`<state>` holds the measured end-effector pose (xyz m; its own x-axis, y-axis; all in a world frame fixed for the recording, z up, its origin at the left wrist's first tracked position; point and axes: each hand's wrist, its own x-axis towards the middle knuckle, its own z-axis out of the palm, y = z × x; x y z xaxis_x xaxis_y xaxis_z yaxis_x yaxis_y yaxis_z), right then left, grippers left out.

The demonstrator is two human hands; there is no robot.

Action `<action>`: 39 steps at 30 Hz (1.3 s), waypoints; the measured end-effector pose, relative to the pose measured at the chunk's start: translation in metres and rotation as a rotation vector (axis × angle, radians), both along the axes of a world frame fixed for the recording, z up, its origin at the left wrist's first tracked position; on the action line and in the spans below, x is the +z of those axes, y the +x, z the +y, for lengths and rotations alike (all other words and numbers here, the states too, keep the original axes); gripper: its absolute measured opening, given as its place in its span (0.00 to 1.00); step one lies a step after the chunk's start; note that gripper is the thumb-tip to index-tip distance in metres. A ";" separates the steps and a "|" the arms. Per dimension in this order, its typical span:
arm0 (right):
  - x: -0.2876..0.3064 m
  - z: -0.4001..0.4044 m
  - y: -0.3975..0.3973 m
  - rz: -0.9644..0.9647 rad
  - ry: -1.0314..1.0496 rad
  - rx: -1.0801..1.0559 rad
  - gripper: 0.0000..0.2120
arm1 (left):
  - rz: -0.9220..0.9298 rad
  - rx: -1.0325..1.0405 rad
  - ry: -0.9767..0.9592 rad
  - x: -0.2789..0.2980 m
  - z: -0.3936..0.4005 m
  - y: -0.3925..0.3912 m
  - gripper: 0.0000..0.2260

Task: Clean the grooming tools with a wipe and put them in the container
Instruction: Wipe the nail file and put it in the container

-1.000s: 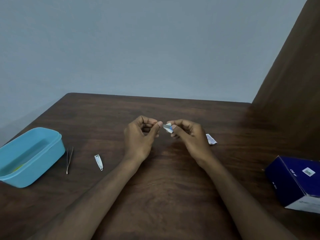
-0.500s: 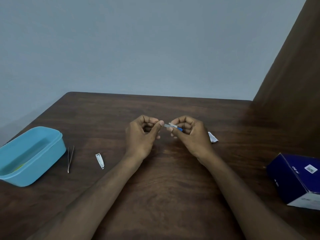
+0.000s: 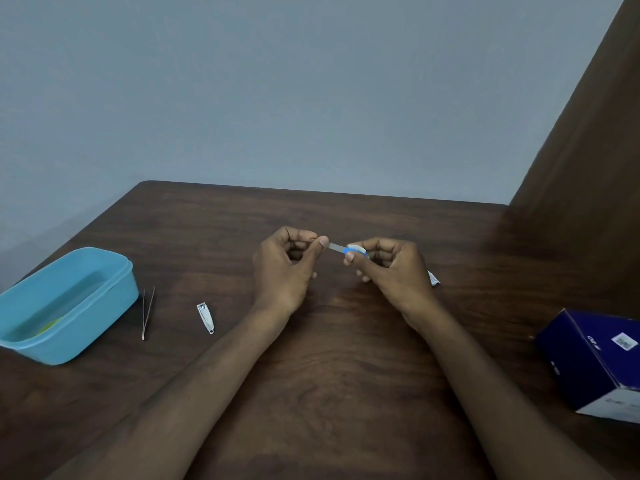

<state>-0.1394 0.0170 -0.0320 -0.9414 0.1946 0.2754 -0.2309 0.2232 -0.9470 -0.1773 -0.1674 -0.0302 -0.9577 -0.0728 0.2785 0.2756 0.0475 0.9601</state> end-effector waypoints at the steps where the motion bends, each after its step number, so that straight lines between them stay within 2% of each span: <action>1: 0.000 0.001 0.000 0.002 -0.009 -0.008 0.04 | -0.002 0.010 0.004 0.000 0.000 -0.001 0.07; 7: 0.007 -0.006 0.006 -0.013 0.018 0.096 0.05 | 0.031 -0.049 -0.061 -0.002 0.001 0.003 0.07; 16: 0.007 -0.004 0.006 0.023 -0.032 -0.166 0.06 | 0.004 0.032 -0.005 -0.001 0.000 0.001 0.07; 21: 0.004 -0.008 0.005 -0.008 -0.100 -0.144 0.04 | -0.011 0.034 0.062 0.002 0.001 0.002 0.07; 25: 0.005 -0.020 0.007 0.004 -0.175 -0.134 0.04 | -0.065 -0.083 0.142 0.008 0.002 0.008 0.13; 28: 0.004 -0.030 0.009 0.017 -0.233 -0.133 0.05 | 0.008 -0.216 0.033 0.006 0.008 0.012 0.06; 31: 0.004 -0.032 0.009 0.004 -0.233 -0.110 0.04 | 0.045 -0.217 0.014 0.002 0.009 0.011 0.06; 35: 0.005 -0.028 0.007 -0.040 -0.234 -0.080 0.04 | -0.042 -0.140 0.064 -0.001 0.006 0.006 0.10; 39: 0.004 -0.026 0.005 0.020 -0.220 -0.160 0.05 | -0.114 -0.194 0.117 -0.002 0.006 0.006 0.11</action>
